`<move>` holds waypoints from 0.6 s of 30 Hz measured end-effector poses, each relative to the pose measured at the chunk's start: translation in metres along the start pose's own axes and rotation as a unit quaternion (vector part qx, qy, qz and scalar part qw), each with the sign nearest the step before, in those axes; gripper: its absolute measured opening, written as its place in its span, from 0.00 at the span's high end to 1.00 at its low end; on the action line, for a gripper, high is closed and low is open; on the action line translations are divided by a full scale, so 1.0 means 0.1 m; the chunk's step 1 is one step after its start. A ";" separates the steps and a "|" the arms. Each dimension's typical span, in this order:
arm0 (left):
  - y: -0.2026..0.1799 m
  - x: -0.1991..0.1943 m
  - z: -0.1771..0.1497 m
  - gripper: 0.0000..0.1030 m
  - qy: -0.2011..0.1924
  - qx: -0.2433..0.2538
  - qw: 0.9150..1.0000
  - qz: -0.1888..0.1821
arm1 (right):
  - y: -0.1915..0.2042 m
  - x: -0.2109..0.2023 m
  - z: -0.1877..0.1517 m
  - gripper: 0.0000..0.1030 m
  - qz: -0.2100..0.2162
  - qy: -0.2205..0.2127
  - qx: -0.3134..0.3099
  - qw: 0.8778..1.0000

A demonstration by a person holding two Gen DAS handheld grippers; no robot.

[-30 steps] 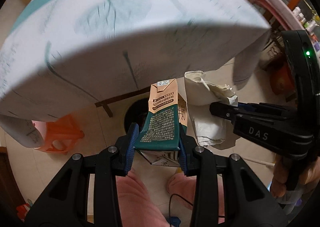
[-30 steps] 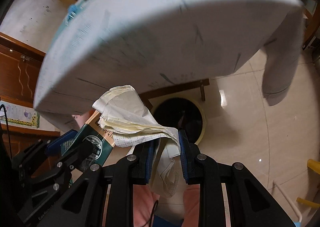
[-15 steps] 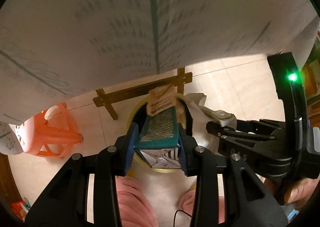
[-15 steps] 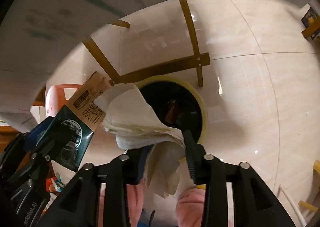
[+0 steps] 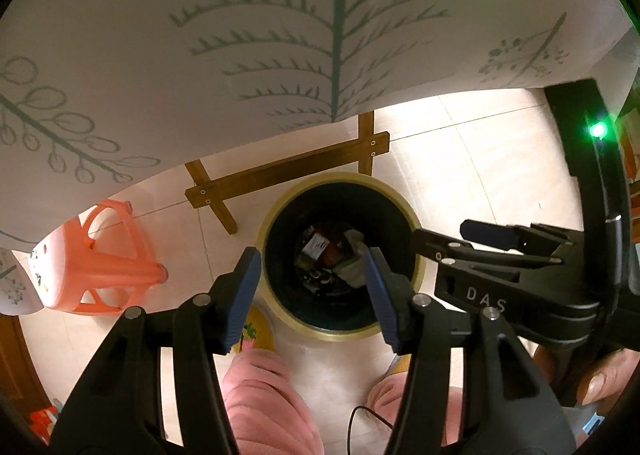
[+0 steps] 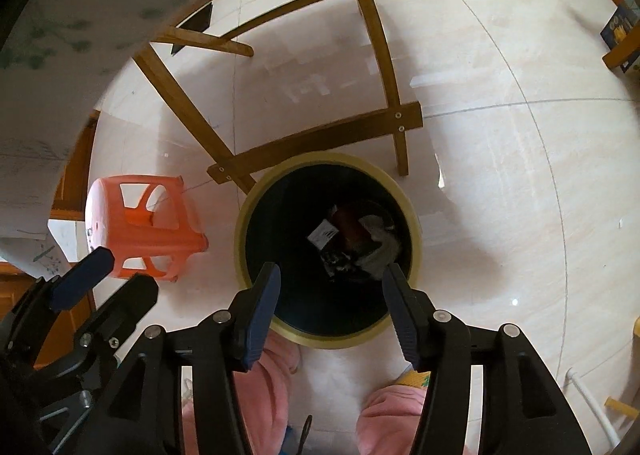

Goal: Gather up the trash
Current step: 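Open both tools to drop the items into the bin and rise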

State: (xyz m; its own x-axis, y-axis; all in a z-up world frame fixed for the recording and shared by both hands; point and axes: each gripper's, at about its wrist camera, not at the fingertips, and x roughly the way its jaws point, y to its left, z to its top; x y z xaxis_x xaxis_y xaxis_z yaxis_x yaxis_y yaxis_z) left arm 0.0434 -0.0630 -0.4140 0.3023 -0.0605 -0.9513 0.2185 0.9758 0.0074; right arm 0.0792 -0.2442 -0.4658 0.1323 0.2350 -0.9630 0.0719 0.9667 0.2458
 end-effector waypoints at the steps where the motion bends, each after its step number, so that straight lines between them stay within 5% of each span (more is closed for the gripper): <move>1: 0.01 -0.02 0.01 0.51 0.001 0.001 1.000 0.000 | 0.03 -0.07 -0.02 0.47 -0.001 -0.002 -0.002 1.000; 18: -0.05 -0.82 -0.07 0.51 0.031 0.013 0.999 -0.009 | 0.23 -1.14 -0.18 0.47 -0.002 -0.024 0.007 1.000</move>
State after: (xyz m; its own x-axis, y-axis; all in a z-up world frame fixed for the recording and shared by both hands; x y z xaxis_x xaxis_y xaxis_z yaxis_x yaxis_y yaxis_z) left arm 0.0107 -0.0617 -0.3383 0.2394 -0.0645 -0.9688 0.2479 0.9688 -0.0033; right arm 0.0478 -0.2469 -0.3527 0.1797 0.2261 -0.9574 0.0864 0.9658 0.2443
